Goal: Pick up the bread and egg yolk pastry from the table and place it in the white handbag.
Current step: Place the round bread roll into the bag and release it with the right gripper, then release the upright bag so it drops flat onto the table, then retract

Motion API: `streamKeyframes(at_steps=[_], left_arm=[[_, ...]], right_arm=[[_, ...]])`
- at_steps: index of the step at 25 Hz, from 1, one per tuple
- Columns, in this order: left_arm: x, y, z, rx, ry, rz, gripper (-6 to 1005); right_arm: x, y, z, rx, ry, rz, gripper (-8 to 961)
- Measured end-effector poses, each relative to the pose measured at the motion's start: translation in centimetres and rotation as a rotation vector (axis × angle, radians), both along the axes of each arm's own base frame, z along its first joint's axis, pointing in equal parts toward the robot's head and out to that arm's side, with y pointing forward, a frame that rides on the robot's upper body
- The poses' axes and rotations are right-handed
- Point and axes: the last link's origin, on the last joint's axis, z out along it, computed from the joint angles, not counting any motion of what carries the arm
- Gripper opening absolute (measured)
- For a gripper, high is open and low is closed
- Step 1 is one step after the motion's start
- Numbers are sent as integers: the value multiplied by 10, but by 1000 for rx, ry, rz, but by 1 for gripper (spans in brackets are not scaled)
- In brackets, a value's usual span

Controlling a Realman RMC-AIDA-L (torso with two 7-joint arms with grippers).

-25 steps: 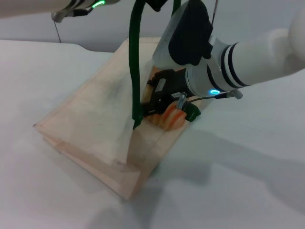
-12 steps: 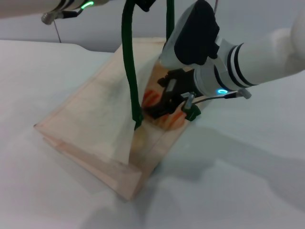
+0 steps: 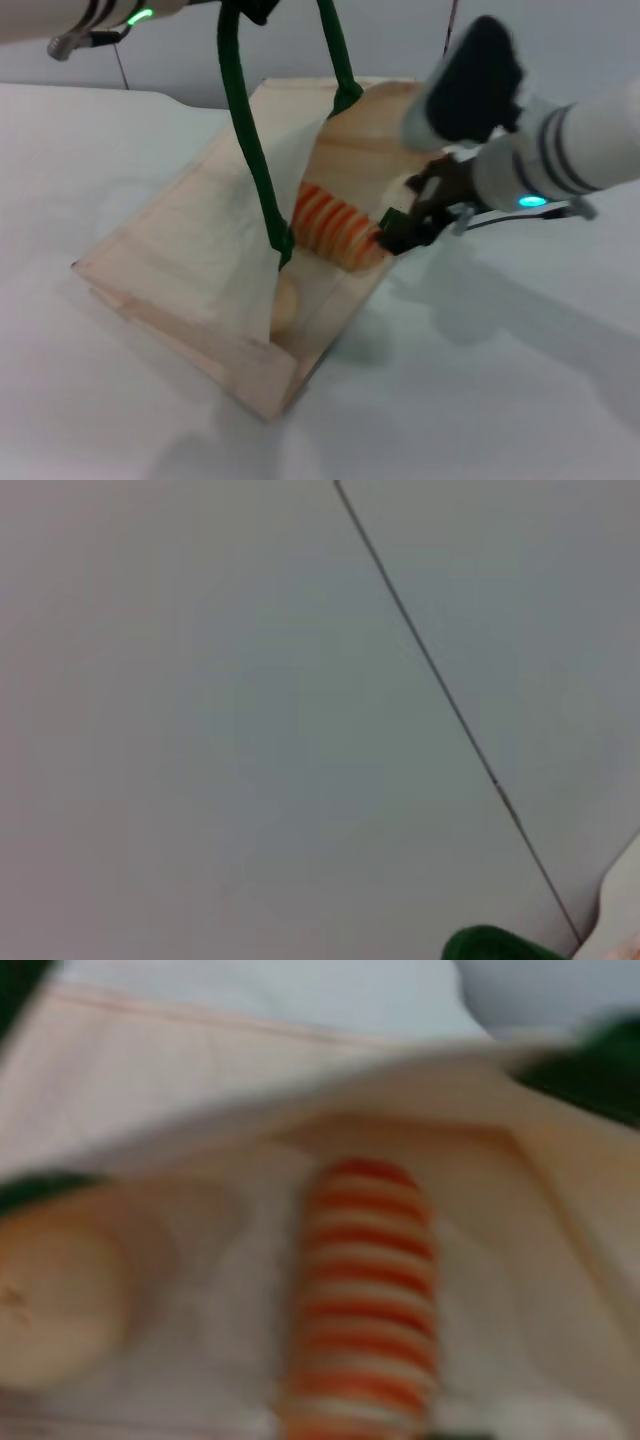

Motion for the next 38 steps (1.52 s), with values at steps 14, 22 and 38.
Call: streamKeyframes(at_steps=[14, 22, 38], left_arm=[[-15, 10, 0, 21, -30, 25, 209], [-25, 16, -5, 21, -35, 46, 212], [-33, 28, -26, -56, -106, 20, 575]], right_arm=[[31, 17, 55, 228, -38, -89, 889], [36, 22, 67, 275, -9, -111, 888], [34, 23, 65, 272, -1, -111, 888]])
